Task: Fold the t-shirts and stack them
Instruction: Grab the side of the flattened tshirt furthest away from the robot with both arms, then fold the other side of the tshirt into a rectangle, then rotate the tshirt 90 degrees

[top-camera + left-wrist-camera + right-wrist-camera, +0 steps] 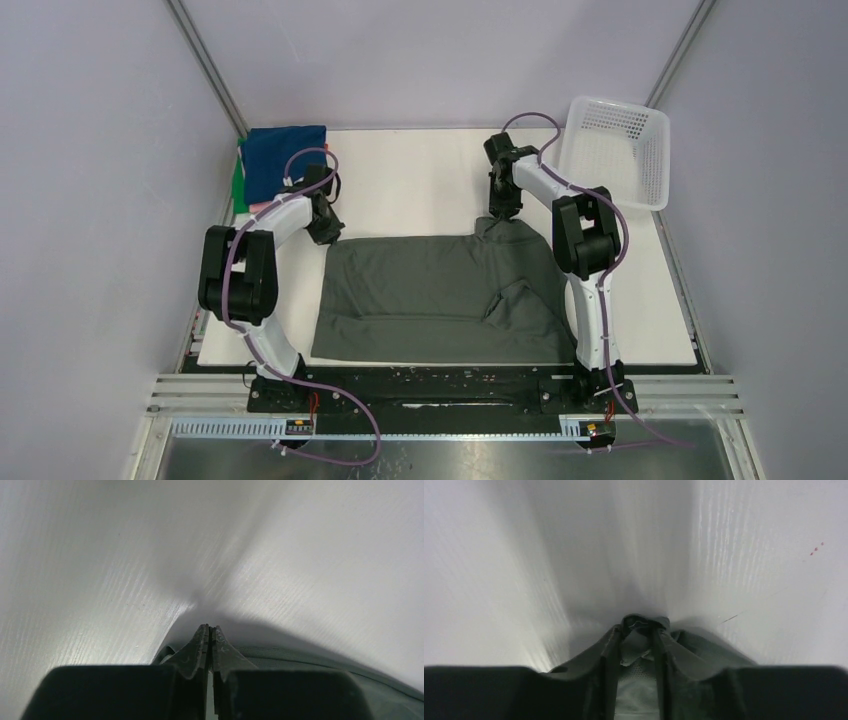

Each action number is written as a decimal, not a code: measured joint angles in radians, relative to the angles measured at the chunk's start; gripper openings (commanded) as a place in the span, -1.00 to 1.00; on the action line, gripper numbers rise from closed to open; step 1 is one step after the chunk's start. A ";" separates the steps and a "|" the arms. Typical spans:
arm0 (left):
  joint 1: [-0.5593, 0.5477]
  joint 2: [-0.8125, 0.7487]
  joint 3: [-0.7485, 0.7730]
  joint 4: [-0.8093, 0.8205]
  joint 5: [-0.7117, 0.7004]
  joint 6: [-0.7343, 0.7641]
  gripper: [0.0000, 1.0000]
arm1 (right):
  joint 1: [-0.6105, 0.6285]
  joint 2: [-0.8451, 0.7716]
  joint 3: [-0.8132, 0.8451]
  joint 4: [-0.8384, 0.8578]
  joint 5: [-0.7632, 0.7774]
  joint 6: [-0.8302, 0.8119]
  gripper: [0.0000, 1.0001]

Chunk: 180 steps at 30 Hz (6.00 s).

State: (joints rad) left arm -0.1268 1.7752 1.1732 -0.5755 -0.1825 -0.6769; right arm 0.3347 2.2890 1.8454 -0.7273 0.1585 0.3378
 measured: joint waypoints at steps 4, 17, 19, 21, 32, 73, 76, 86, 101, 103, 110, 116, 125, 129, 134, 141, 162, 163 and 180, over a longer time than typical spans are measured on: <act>0.000 -0.012 -0.007 0.002 0.007 0.000 -1.00 | 0.000 -0.012 -0.017 0.006 0.006 0.007 -0.89; -0.018 -0.158 -0.108 0.018 0.022 -0.001 -1.00 | 0.013 -0.311 -0.304 0.111 -0.003 0.005 -1.00; -0.027 -0.207 -0.143 0.024 0.021 -0.002 -1.00 | 0.026 -0.395 -0.372 0.126 -0.002 0.006 -1.00; -0.034 -0.258 -0.176 0.025 0.021 -0.005 -1.00 | 0.047 -0.479 -0.440 0.138 0.006 0.007 -1.00; -0.045 -0.538 -0.363 0.028 0.018 -0.023 -1.00 | 0.179 -0.847 -0.724 0.105 0.092 0.046 -1.00; -0.172 -0.699 -0.545 0.034 0.189 -0.153 0.98 | 0.462 -1.420 -1.239 0.183 0.040 0.360 0.99; -0.181 -0.661 -0.545 0.056 0.201 -0.146 0.98 | 0.454 -1.296 -1.243 0.206 0.026 0.388 0.99; -0.181 -0.579 -0.607 0.129 0.201 -0.134 0.98 | 0.372 -1.217 -1.387 0.404 -0.103 0.499 0.99; -0.255 -0.612 -0.673 0.286 0.182 -0.287 0.98 | 0.043 -0.556 -0.865 0.590 -0.296 0.392 0.99; -0.273 -0.623 -0.684 0.300 0.179 -0.318 0.98 | 0.034 -0.467 -0.751 0.558 -0.320 0.352 0.99; -0.405 -0.754 -0.792 0.359 0.163 -0.476 0.98 | 0.029 -0.206 -0.344 0.305 -0.399 0.172 0.99; -0.654 -0.889 -0.879 0.367 0.113 -0.655 0.98 | 0.035 -0.012 -0.005 0.029 -0.450 0.014 0.99; -0.953 -0.667 -0.745 0.374 0.036 -0.749 0.98 | 0.100 0.156 0.318 -0.278 -0.396 -0.147 0.99; -1.029 -0.586 -0.672 0.363 0.035 -0.734 0.98 | 0.121 0.157 0.377 -0.323 -0.334 -0.163 0.99; -1.057 -0.620 -0.599 0.282 -0.007 -0.693 0.98 | 0.126 0.094 0.408 -0.287 -0.185 -0.146 0.99; -1.046 -0.705 -0.489 0.113 -0.137 -0.604 0.98 | 0.126 -0.346 -0.111 -0.051 -0.134 0.022 0.99; -0.811 -0.280 -0.449 0.430 0.317 -0.209 0.98 | 0.224 -0.206 -0.313 0.109 -0.286 0.188 0.99; -0.801 -0.264 -0.438 0.443 0.335 -0.209 0.98 | 0.216 -0.187 -0.283 0.100 -0.290 0.186 0.99; -0.744 -0.013 -0.156 0.412 0.385 -0.149 0.98 | 0.120 0.337 0.655 -0.295 -0.354 0.006 0.99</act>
State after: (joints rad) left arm -0.8711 1.7622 1.0168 -0.1638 0.2028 -0.8257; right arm 0.4549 2.6263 2.5008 -1.0225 -0.1955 0.3435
